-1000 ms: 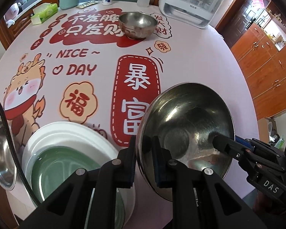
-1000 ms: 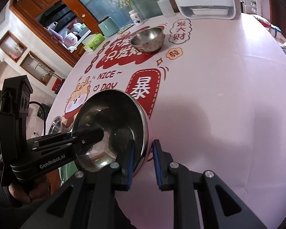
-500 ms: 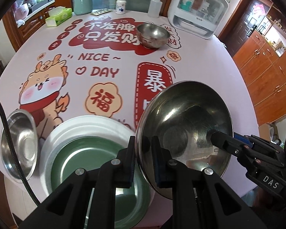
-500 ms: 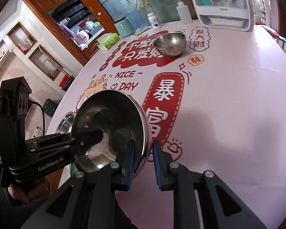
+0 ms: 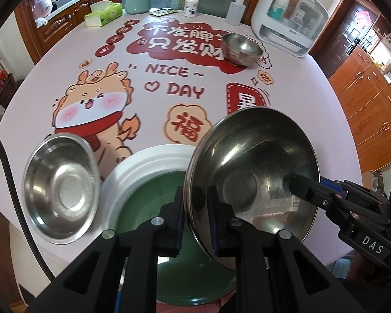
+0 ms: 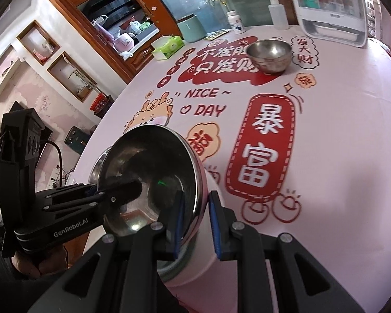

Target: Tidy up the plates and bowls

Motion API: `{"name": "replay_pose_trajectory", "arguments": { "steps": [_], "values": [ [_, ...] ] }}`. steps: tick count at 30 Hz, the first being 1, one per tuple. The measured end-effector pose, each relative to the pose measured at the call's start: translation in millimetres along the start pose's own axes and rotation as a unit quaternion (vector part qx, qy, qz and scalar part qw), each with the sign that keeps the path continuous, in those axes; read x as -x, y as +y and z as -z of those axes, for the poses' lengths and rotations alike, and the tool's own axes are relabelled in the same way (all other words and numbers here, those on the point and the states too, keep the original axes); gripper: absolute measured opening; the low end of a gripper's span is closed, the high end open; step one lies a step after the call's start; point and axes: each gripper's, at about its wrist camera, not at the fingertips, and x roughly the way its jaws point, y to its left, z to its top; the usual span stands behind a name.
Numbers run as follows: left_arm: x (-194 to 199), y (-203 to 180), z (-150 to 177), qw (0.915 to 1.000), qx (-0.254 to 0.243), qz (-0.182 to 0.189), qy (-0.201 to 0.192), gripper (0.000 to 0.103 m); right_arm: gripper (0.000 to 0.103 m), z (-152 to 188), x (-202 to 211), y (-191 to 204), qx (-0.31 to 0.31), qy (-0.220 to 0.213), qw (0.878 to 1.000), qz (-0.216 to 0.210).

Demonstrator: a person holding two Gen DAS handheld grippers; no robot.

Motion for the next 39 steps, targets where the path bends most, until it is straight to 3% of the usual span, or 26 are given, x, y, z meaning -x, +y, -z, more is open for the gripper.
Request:
{"name": "replay_pose_trajectory", "arguments": {
  "steps": [23, 39],
  "values": [
    [30.9, 113.6, -5.3, 0.999, 0.01, -0.042, -0.011, 0.014, 0.019, -16.9, -70.3, 98.5, 0.016, 0.01, 0.999, -0.037],
    [25.8, 187.7, -13.4, 0.9989, -0.007, -0.046, 0.009, 0.014, 0.019, -18.1, -122.7, 150.9, -0.003, 0.018, 0.999, -0.033]
  ]
}}
